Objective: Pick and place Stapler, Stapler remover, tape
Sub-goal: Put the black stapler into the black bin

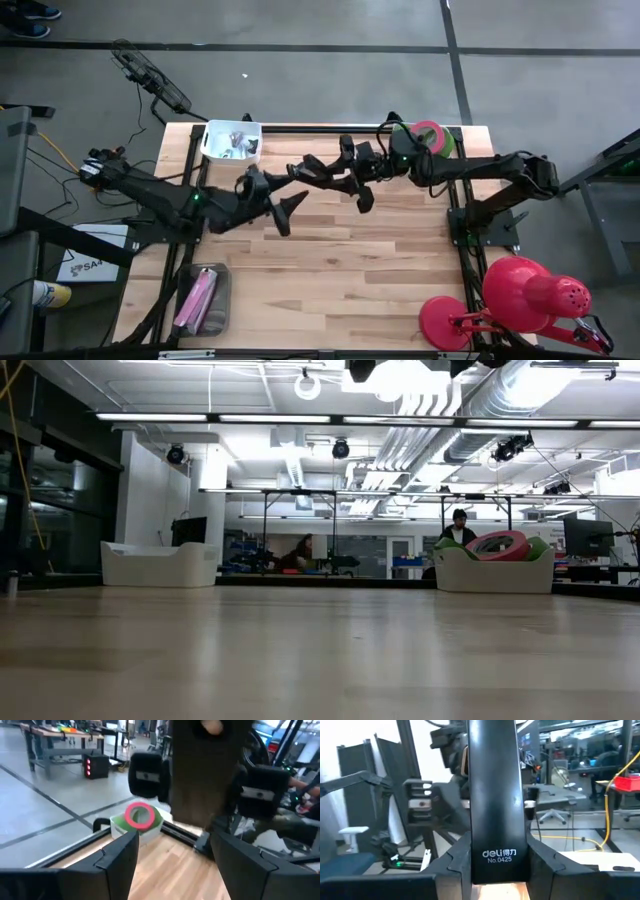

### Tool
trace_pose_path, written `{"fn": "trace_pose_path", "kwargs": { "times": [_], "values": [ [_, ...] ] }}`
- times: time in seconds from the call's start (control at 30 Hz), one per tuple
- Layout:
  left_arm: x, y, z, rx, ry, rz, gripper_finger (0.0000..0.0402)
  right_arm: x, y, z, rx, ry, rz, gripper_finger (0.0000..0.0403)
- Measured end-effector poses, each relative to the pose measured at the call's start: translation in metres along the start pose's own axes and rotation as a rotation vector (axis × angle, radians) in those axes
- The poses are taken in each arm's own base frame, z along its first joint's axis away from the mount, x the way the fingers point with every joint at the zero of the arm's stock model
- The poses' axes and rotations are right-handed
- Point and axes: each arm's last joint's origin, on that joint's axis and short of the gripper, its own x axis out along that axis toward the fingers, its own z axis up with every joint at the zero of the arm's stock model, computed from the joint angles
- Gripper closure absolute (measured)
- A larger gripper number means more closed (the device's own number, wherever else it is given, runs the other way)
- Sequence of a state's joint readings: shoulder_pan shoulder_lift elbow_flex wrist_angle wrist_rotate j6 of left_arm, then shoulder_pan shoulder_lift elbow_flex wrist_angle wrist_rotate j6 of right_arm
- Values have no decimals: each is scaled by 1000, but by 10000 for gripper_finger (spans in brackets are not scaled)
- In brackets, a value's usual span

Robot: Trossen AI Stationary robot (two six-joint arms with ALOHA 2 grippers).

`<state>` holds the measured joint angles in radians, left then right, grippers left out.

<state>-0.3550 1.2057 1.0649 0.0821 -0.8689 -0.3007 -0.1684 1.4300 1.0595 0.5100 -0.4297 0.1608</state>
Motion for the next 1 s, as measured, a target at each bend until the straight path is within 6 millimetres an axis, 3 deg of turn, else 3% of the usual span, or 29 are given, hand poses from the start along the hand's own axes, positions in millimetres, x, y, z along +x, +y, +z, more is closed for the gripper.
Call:
{"fn": "trace_pose_path", "kwargs": {
  "times": [0.33, 1.0],
  "values": [
    [13, 5, 17, -8, -78, -173, 156, -8, -15, 2, -5, 8, 3, 288],
    [16, 9, 21, 38, -124, -112, 156, 1, -8, -2, 9, -16, 38, 288]
  ]
}}
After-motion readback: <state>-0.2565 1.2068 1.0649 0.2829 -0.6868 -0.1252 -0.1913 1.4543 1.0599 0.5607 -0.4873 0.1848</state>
